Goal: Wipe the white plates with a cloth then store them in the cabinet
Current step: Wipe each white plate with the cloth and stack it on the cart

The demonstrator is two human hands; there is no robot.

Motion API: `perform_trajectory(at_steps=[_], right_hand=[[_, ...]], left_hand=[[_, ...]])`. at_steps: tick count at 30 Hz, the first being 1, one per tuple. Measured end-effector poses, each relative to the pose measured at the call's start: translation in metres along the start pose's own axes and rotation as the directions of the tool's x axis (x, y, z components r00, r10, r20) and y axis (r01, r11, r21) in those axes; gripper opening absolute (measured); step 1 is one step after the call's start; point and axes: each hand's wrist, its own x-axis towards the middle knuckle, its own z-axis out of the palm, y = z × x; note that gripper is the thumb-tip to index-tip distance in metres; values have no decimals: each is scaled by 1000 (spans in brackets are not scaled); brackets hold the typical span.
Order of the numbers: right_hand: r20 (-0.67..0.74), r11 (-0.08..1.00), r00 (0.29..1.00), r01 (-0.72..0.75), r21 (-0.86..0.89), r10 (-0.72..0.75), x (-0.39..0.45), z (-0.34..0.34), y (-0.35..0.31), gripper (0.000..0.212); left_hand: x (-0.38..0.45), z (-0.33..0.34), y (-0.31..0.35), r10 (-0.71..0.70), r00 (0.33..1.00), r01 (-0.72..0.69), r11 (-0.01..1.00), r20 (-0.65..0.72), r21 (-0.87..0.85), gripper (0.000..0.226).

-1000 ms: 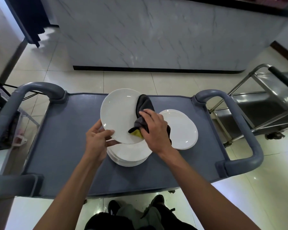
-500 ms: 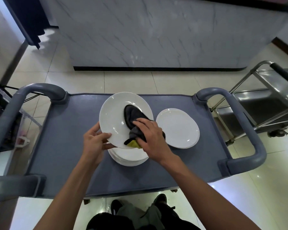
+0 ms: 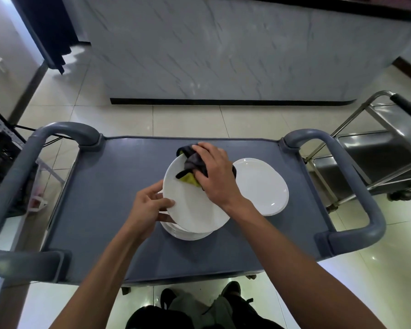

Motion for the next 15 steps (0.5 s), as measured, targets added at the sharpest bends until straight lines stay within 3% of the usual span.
perform_trajectory(at_steps=[7, 15], right_hand=[[59, 987, 986, 155, 29, -157, -18, 14, -21, 54], [-18, 999, 999, 52, 17, -51, -11, 4, -11, 55]], left_hand=[[4, -5, 4, 39, 999, -39, 999, 7, -17, 56], [2, -8, 4, 35, 999, -35, 999, 18, -2, 58]])
